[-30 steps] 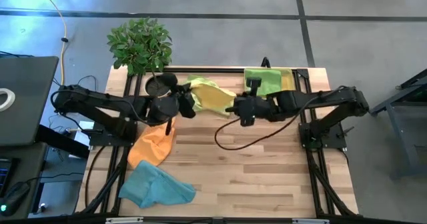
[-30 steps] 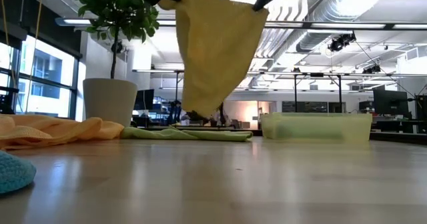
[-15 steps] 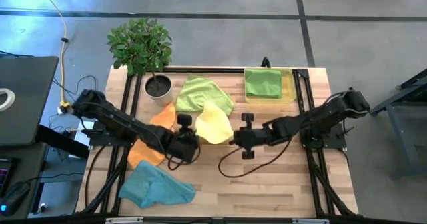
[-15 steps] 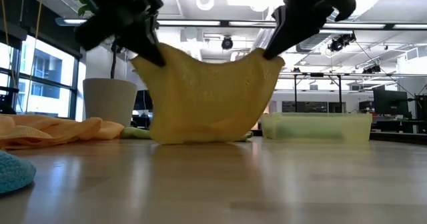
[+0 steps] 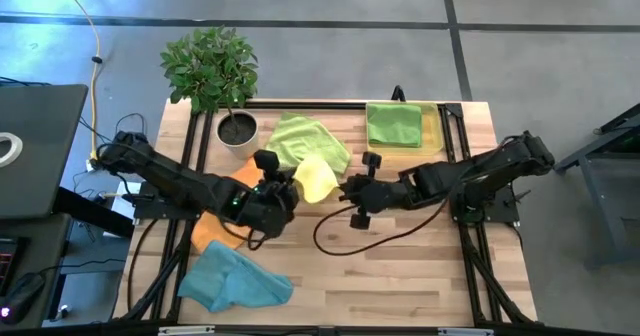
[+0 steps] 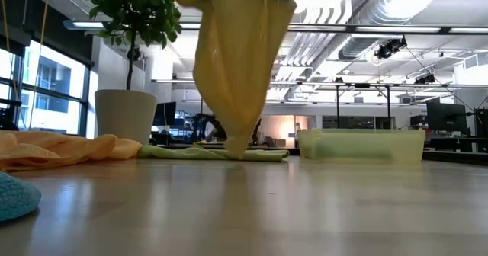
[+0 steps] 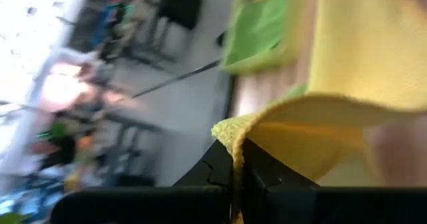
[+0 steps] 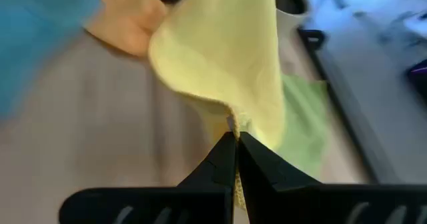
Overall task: Fold microfiber towels
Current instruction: Fold the yellow microfiber towel
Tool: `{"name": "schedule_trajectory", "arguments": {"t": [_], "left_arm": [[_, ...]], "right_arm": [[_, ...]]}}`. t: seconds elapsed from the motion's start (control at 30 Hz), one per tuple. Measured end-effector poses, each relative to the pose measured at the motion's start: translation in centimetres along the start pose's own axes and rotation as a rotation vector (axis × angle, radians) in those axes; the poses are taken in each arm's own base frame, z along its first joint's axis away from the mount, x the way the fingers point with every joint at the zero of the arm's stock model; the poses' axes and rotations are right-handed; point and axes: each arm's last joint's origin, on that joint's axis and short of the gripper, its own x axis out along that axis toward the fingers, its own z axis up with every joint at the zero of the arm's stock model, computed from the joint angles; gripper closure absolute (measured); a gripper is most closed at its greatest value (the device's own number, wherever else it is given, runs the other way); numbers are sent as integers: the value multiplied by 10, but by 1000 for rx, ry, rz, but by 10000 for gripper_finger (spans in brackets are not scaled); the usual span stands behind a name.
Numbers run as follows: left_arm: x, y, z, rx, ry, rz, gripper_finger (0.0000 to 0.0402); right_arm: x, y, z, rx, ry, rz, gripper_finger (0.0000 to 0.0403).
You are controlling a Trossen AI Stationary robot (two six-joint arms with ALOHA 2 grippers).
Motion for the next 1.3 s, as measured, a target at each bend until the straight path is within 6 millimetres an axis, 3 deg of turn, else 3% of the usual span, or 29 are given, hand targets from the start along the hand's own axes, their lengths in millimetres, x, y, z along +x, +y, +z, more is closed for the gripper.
{"name": "schedule_trajectory", "arguments": {"t": [0.13, 0.27, 0.33, 0.4, 0.47, 0.5, 0.63, 0.67, 0.73, 0.8, 0.87, 0.97, 1.1, 1.3], "left_arm": [[-24, 18, 8, -58, -70, -138, 401], [-36, 38, 9, -94, -80, 107, 401], [-38, 40, 9, -143, -94, 75, 401], [-44, 32, 10, -147, -130, -139, 401], [-48, 24, 10, -88, -155, -325, 401], [-49, 23, 10, -52, -161, -338, 401], [-43, 34, 8, -52, -109, 29, 401], [-42, 37, 8, -80, -101, 69, 401], [-43, 33, 9, -105, -123, -67, 401], [-46, 23, 11, -67, -158, -330, 401], [-47, 20, 11, -11, -174, -412, 401], [-42, 27, 10, 14, -143, -184, 401], [-33, 37, 9, 123, -73, 73, 401], [-12, 48, 7, 308, -20, 46, 401]], "right_arm": [[-17, -9, 17, 47, -6, -50, 401], [-29, -24, 27, 110, -36, -275, 401], [-31, -25, 30, 199, -30, -176, 401], [-33, -18, 33, 236, 4, 56, 401], [-35, -12, 31, 178, 44, 217, 401], [-35, -11, 30, 142, 45, 218, 401], [-37, -25, 26, 168, 21, -163, 401], [-37, -26, 25, 200, 23, -171, 401], [-37, -20, 26, 223, 53, 11, 401], [-38, -12, 27, 179, 79, 202, 401], [-38, -11, 26, 129, 76, 211, 401], [-38, -18, 24, 55, 68, 17, 401], [-39, -25, 22, -182, 80, -139, 401], [-34, -39, 26, -429, 105, -326, 401]]}}
